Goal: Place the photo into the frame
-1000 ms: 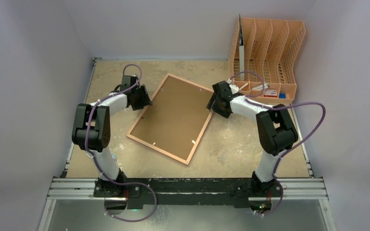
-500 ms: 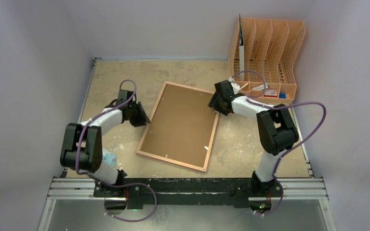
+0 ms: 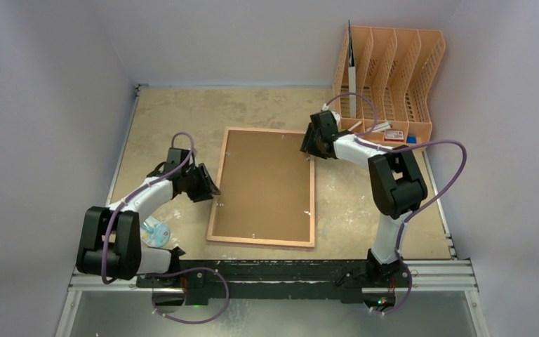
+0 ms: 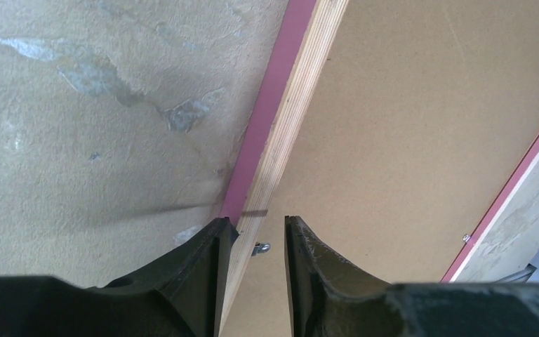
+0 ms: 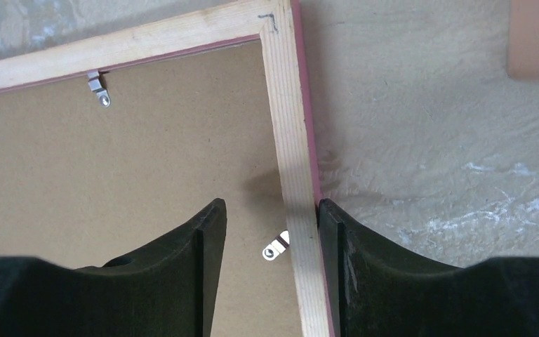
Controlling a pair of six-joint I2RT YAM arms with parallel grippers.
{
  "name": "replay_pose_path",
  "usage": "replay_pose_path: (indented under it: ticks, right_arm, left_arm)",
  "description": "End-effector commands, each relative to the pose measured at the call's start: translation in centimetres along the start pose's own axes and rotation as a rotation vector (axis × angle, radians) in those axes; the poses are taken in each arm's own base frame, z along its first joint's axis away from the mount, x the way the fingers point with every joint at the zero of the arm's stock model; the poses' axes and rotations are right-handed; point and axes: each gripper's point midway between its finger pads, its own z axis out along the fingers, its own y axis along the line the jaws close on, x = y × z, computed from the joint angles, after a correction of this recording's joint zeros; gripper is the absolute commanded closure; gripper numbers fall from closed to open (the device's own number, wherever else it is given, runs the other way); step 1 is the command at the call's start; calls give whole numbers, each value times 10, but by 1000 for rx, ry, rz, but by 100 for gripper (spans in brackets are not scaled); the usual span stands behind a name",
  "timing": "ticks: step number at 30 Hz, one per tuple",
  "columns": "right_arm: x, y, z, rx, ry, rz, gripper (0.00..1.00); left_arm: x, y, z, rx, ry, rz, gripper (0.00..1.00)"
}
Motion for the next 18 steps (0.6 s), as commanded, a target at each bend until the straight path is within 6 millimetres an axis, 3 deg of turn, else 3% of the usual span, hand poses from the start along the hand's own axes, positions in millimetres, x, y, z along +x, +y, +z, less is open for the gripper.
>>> replay_pose_path:
  ticks: [1, 3, 6, 10, 18]
  right_arm:
    - [-30, 11, -6, 19, -75, 23, 45]
    - [-19, -15, -5, 159, -45, 87, 43]
    - [-8, -39, -5, 286, -35, 129, 42]
    - [8, -40, -5, 278, 3, 156, 42]
    - [21, -27, -4, 225, 59, 162, 40]
  left_arm:
    - [13, 4, -4, -13, 23, -14, 62]
    - [10, 10, -6, -51, 8, -18, 60]
    - [8, 11, -8, -59, -5, -15, 59]
    - [9, 9, -7, -47, -3, -14, 58]
    - [15, 3, -1, 9, 20, -14, 59]
